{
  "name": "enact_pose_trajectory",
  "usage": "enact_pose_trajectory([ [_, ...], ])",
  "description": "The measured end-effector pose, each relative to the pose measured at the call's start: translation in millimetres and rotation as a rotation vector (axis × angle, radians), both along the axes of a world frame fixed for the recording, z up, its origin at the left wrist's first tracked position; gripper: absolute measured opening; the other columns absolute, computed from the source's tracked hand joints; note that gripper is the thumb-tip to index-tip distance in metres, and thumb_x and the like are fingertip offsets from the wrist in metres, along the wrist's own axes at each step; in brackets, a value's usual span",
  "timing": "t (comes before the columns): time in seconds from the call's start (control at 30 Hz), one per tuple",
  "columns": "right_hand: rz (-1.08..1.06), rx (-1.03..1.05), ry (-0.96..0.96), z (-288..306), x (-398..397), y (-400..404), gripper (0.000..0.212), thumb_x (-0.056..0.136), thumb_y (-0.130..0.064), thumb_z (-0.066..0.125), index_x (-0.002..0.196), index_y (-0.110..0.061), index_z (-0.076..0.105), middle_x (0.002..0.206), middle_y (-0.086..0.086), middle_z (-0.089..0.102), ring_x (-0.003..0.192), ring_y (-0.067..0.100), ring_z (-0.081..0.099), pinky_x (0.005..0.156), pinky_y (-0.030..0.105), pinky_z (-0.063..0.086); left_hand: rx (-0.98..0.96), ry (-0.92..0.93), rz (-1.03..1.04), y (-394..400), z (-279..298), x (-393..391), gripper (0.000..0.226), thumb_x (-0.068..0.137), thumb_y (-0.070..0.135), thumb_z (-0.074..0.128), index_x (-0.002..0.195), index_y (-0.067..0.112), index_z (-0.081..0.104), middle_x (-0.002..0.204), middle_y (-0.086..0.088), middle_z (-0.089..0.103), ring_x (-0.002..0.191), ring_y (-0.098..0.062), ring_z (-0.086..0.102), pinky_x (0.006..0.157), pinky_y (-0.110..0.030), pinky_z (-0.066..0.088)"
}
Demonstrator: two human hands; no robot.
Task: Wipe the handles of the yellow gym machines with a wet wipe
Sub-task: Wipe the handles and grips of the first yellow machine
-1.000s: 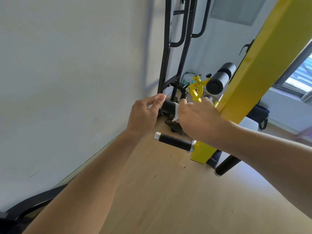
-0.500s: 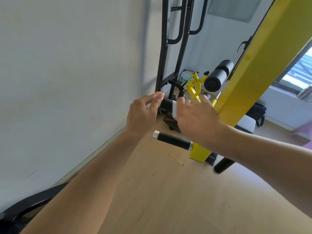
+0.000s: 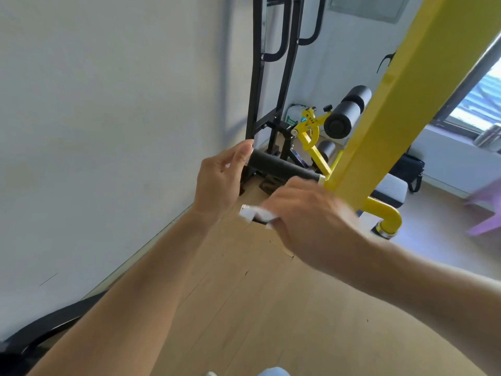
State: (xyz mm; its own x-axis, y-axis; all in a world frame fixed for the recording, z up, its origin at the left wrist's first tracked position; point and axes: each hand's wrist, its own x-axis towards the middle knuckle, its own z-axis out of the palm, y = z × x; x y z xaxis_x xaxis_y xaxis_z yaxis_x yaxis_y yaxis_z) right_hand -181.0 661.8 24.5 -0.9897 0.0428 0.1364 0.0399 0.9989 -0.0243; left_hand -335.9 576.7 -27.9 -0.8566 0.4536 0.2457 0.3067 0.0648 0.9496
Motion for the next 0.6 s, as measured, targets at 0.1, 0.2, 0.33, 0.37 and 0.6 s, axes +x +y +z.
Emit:
enact_pose_trajectory([
  [0.1,-0.158,-0.379,-0.19,-45.8,-24.9,6.0,0.022,0.103,-0.033,0.05,0.103,-0.027,0.071,0.096,-0.01,0.057,0.093,0.012,0.057,0.074,0.025,0.043,0.005,-0.066,-0.003,-6.2,-5.6,-1.5,0.029,0.1,0.041,0.054,0.118,0.028,0.073,0.078,0.027,0.066,0.074,0.006,0.062,0.066,-0.001,0.041],
  [0.2,-0.293,-0.326,0.138,-84.4,-52.8,21.7,0.014,0.101,-0.024,0.056,0.105,-0.023,0.07,0.093,-0.006,0.066,0.09,0.014,0.065,0.08,0.02,0.047,-0.041,-0.159,-0.013,-12.9,-20.4,3.2,0.044,0.093,0.062,0.04,0.103,0.032,0.071,0.087,0.016,0.068,0.077,0.007,0.06,0.073,-0.002,0.041],
  [0.33,-0.286,-0.363,0.401,-116.5,-62.4,15.8,0.024,0.091,-0.006,0.069,0.107,-0.022,0.078,0.103,-0.002,0.069,0.103,0.019,0.06,0.098,0.035,0.046,-0.21,-0.289,-0.044,-11.3,-62.3,4.8,0.055,0.103,0.055,0.036,0.132,0.017,0.064,0.124,0.004,0.067,0.117,-0.012,0.06,0.104,-0.032,0.043],
  [0.37,-0.274,-0.414,0.346,-120.8,-59.8,11.9,0.025,0.093,-0.008,0.067,0.109,-0.024,0.077,0.106,-0.003,0.068,0.105,0.018,0.057,0.097,0.038,0.046,-0.243,-0.341,-0.055,-10.2,-72.1,6.5,0.05,0.105,0.049,0.039,0.135,0.016,0.062,0.127,0.003,0.066,0.119,-0.014,0.06,0.105,-0.034,0.044],
  [0.6,-0.232,-0.366,0.221,-123.1,-44.1,14.4,0.007,0.093,-0.029,0.07,0.097,-0.023,0.07,0.101,-0.004,0.069,0.094,0.018,0.065,0.075,0.022,0.05,-0.183,-0.495,-0.066,-4.2,-99.0,11.9,0.037,0.104,0.044,0.046,0.13,0.026,0.065,0.114,0.01,0.067,0.112,-0.013,0.061,0.093,-0.029,0.046],
])
